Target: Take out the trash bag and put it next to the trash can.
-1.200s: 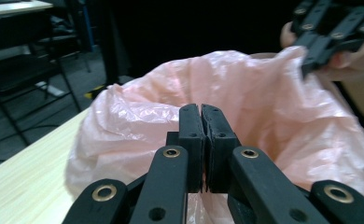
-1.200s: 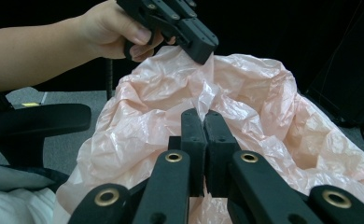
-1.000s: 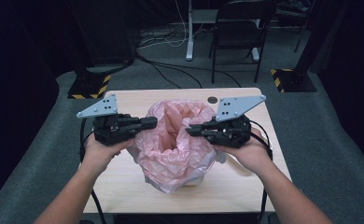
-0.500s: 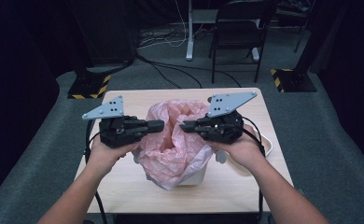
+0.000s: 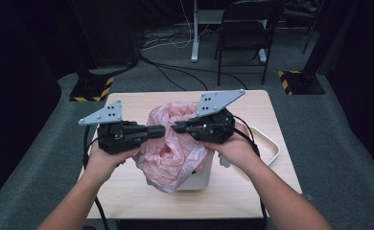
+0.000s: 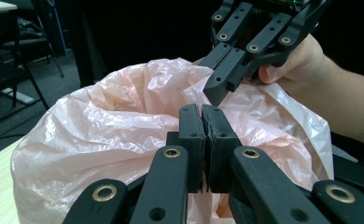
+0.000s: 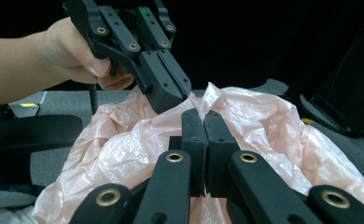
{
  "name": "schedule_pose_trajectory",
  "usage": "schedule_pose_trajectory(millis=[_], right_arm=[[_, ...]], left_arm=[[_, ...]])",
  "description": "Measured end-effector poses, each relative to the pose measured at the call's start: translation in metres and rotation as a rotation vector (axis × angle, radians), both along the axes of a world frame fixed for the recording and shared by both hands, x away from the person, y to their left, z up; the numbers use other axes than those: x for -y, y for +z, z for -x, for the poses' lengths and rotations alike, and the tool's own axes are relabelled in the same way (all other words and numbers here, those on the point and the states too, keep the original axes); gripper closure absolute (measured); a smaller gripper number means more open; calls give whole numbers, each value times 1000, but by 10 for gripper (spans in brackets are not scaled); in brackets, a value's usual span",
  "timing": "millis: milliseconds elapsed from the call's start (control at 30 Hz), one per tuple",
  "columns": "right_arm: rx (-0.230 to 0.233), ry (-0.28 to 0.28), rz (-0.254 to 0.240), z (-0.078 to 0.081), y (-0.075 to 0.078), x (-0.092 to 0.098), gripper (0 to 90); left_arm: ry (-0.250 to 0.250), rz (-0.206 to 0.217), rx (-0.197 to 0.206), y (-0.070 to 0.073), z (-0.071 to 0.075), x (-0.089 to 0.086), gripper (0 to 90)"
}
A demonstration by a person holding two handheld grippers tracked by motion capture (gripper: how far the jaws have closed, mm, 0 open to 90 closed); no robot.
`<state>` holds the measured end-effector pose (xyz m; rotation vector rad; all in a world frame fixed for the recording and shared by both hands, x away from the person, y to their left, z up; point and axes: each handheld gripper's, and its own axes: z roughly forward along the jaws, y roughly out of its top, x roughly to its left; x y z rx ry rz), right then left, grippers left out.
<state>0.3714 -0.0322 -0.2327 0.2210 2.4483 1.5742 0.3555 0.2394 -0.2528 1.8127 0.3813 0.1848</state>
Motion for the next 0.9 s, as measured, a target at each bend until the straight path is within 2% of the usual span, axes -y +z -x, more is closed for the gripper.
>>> schedule_pose_trajectory(millis=[233,400,533,600,667,733,800,833,900], right_arm=[[8,10,-16,-2,3,-9,886],[33,7,-46,0,15,-8,887],[59,10,-68,4,27,-7,887],[68,13,-75,6,30,-7,887],[76,14,-73,8,31,-8,887],[79,13,-63,8,29,-10,887],[73,12,-58,7,25,-11,887],[69,10,-56,6,23,-12,888],[62,10,-49,5,20,-13,888]], left_arm=[[6,12,23,9,3,-5,872],[11,27,51,25,6,-5,874],[3,22,82,39,11,-3,872],[3,24,85,42,13,-3,871],[-1,23,78,40,13,-3,867],[-13,40,58,35,11,-4,843],[-30,60,25,28,7,-4,743],[-41,63,-8,25,4,-2,659],[-43,53,-24,20,1,0,600]])
